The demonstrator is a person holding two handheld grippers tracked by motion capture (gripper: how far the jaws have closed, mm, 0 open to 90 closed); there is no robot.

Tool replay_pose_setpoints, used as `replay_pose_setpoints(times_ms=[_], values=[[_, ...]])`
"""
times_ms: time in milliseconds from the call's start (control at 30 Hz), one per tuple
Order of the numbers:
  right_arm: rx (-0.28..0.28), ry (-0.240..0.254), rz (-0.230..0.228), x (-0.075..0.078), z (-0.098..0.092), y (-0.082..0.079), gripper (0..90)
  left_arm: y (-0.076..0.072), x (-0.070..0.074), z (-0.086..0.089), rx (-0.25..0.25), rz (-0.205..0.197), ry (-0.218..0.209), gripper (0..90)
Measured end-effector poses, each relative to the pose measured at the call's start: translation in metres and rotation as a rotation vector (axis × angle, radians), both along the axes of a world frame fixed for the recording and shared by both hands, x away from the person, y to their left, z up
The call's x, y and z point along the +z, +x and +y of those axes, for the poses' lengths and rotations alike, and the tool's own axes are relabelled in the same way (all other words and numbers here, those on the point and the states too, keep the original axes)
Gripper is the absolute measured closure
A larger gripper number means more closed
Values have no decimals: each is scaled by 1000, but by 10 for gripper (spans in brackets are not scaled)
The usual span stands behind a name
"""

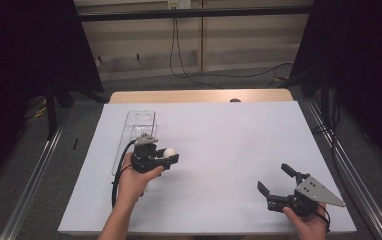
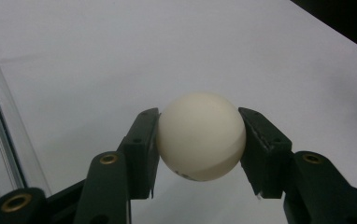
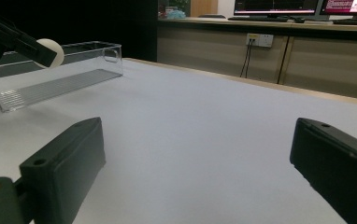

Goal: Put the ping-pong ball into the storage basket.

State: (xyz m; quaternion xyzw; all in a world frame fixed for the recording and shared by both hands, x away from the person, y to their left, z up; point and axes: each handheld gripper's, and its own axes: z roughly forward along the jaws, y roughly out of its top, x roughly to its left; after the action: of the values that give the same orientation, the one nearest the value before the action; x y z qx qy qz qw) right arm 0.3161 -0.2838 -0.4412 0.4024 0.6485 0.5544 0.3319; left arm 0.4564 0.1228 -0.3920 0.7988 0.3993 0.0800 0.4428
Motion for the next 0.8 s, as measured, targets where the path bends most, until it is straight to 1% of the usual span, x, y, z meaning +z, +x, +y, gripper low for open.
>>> replay_pose_setpoints(times_ms=[133,200,267,333,367,400,500,567,667,700,767,800], values=[[2,-1,4,0,0,0,28,0,0,0,3,-4,-10,511],[4,-2,2,0,-1,0,28,1,1,0,4,2,-19,511],[6,-3,0,0,-1,0,28,1,2,2,6,2,1,511],[6,1,3,0,0,0,28,1,2,2,9,-2,-1,511],[6,1,3,0,0,0,28,1,2,2,16,0,-18,511],[1,-2,-3,0,0,1,28,2,2,2,10,1,-8,511],[4,-1,5,0,0,0,28,2,2,3,9,1,-12,511],[0,7,3,1,0,1,29,2,2,4,9,0,-5,511],[7,12,5,1,0,2,28,2,4,5,22,1,4,511],[4,9,3,1,0,2,29,2,3,7,22,-3,-4,511],[2,10,4,0,0,2,28,2,3,9,28,2,-9,511],[9,7,4,0,0,3,29,2,3,9,33,1,-12,511]])
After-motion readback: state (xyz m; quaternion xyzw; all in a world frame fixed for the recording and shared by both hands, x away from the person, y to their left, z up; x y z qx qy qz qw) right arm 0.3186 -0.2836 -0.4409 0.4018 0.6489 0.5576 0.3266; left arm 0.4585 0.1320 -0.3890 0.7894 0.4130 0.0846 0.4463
